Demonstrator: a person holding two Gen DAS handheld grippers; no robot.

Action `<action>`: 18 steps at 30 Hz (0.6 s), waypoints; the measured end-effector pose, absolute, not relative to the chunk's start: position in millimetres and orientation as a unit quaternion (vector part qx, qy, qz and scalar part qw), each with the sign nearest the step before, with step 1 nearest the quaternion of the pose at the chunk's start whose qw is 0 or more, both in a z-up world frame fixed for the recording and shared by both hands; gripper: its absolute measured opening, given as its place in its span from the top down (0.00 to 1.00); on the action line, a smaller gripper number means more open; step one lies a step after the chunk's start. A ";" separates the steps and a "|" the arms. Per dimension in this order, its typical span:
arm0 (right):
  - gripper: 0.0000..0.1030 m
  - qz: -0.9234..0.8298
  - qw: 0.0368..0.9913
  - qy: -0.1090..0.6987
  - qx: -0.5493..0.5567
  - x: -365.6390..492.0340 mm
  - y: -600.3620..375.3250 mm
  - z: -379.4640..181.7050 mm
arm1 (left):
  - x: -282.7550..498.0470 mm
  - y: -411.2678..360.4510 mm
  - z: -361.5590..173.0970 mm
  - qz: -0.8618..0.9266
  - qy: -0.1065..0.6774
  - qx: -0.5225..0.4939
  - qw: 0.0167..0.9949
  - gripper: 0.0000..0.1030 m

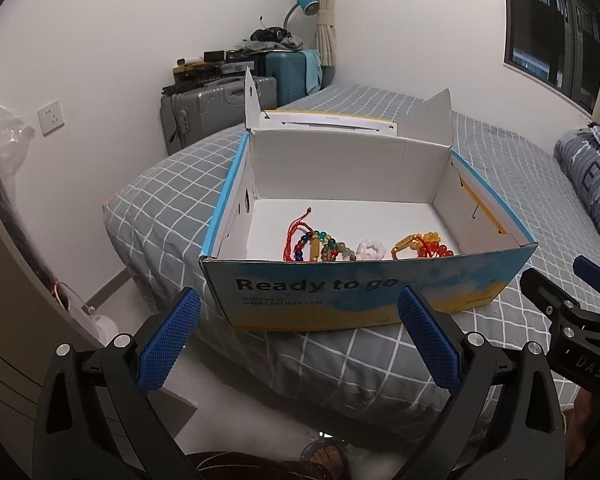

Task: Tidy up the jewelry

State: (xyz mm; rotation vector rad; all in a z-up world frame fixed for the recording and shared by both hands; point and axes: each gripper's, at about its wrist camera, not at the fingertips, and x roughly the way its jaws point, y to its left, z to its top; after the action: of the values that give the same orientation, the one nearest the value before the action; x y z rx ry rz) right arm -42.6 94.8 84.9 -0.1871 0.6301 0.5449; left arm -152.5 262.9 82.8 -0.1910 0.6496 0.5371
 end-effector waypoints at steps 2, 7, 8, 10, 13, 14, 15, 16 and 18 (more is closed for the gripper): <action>0.07 0.263 0.910 0.306 -0.093 -43.0 95.9 84.1 | -152.6 262.5 83.8 0.263 0.313 -0.089 0.908 0.06; 0.07 0.264 0.910 0.306 -0.091 -42.4 95.9 83.3 | -150.2 264.0 82.7 0.253 0.318 -0.100 0.908 0.06; 0.07 0.264 0.910 0.306 -0.090 -41.5 96.1 83.2 | -149.7 263.7 82.8 0.252 0.318 -0.099 0.908 0.06; 0.07 0.264 0.910 0.307 -0.089 -40.2 95.4 82.6 | -148.7 262.8 83.1 0.251 0.317 -0.098 0.909 0.06; 0.07 0.264 0.910 0.306 -0.091 -41.0 96.0 82.3 | -147.4 261.5 81.9 0.246 0.318 -0.101 0.910 0.06; 0.07 0.264 0.910 0.306 -0.090 -40.9 95.9 82.1 | -146.9 261.1 81.6 0.245 0.318 -0.103 0.910 0.06; 0.07 0.264 0.910 0.307 -0.090 -41.5 96.4 82.2 | -147.2 260.8 81.3 0.246 0.318 -0.102 0.910 0.06; 0.07 0.264 0.910 0.307 -0.090 -42.0 96.8 82.2 | -147.4 260.9 81.3 0.246 0.318 -0.101 0.910 0.06; 0.07 0.264 0.910 0.306 -0.091 -42.2 96.8 82.1 | -147.8 260.1 81.9 0.248 0.315 -0.098 0.911 0.06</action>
State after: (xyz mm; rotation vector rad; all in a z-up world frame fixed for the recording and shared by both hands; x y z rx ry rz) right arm -42.2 96.8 82.1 -0.1874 0.6316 0.5436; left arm -147.8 260.1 81.9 -0.2025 0.6495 0.5112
